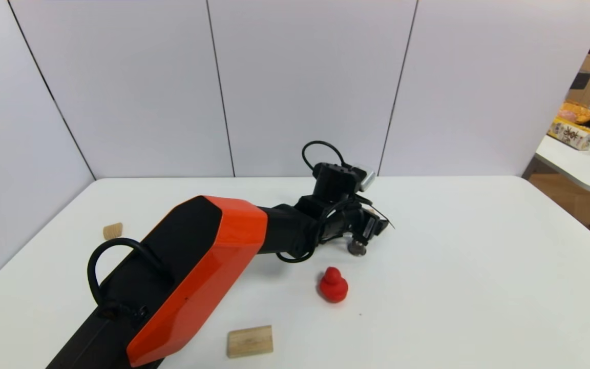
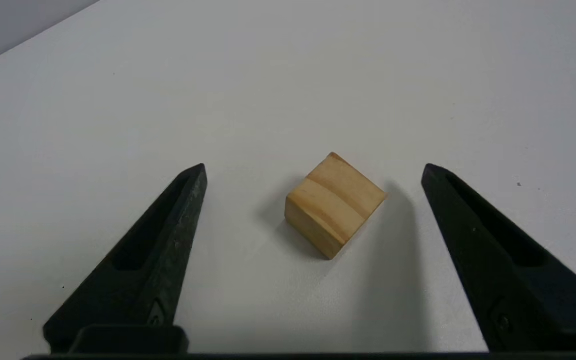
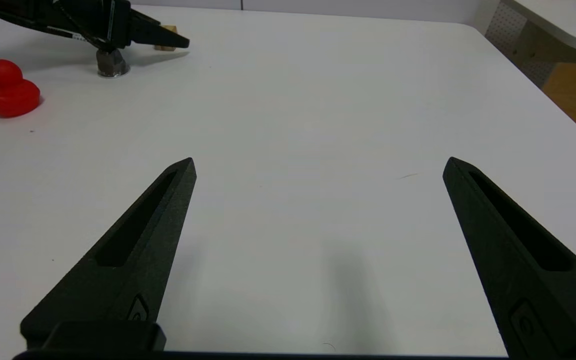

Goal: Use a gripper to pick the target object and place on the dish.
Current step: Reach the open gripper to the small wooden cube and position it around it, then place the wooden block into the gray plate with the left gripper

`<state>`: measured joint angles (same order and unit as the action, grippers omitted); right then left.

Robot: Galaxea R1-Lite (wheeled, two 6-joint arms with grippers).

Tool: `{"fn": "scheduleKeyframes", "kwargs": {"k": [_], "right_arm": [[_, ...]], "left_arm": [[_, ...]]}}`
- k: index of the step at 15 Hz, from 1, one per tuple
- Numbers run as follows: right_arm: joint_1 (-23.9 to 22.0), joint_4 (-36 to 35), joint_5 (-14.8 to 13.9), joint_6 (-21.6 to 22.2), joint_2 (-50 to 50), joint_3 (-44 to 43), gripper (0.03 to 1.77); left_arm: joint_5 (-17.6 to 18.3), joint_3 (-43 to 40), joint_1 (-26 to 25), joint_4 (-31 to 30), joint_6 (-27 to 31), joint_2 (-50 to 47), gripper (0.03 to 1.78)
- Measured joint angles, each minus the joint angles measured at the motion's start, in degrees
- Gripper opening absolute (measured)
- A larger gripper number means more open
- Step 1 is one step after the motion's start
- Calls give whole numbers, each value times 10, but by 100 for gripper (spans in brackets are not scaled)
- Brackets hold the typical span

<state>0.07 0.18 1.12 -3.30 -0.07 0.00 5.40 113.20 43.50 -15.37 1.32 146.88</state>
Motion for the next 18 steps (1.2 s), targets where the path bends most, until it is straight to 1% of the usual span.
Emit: {"fn": "scheduleKeyframes", "kwargs": {"k": [1,3,5,6,7,13,18], "right_arm": [[0,0,0,0,0,0,171],[0,0,0,0,0,0,171],[0,0,0,0,0,0,171],[0,0,0,0,0,0,171],[0,0,0,0,0,0,171],[0,0,0,0,0,0,171],[0,0,0,0,0,0,171]], "left_arm": [[0,0,0,0,0,0,128],[0,0,0,0,-1,0,101],[1,0,0,0,-2,0,81],[1,0,0,0,-2,0,66],[1,0,0,0,-2,0,58],[1,0,0,3,-2,-2,58],[1,0,-3,7,2,-24,58]]}}
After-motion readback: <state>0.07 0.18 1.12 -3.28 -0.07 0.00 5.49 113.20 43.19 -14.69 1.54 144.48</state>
